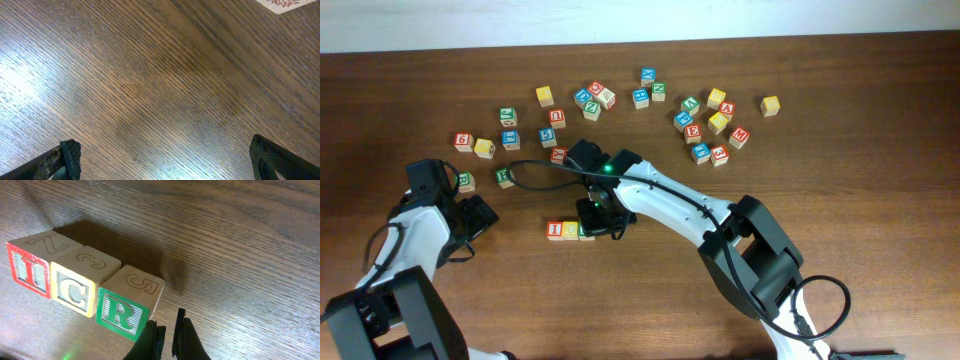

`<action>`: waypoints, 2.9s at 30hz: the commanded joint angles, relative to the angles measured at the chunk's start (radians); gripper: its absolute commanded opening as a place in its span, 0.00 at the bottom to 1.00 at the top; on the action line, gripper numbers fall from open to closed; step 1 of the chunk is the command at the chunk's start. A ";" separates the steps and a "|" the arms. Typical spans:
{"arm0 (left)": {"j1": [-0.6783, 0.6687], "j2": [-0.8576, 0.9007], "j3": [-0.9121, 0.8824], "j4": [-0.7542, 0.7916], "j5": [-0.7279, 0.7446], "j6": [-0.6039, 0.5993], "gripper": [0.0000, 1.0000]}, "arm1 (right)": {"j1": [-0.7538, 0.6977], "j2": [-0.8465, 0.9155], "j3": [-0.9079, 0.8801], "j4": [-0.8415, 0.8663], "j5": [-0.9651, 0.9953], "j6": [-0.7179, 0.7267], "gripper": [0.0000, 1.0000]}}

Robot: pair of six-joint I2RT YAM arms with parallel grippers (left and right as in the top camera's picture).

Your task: Spell out ICRA

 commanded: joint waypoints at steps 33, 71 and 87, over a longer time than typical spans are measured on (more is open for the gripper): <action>0.004 -0.010 -0.006 -0.001 -0.007 -0.003 0.99 | 0.010 0.007 -0.005 -0.010 0.028 0.020 0.04; 0.004 -0.010 -0.006 -0.001 -0.007 -0.003 0.99 | -0.026 0.007 -0.005 -0.052 0.153 0.019 0.05; 0.004 -0.010 -0.006 -0.001 -0.007 -0.003 0.99 | -0.204 -0.161 0.230 -0.256 0.177 -0.121 0.04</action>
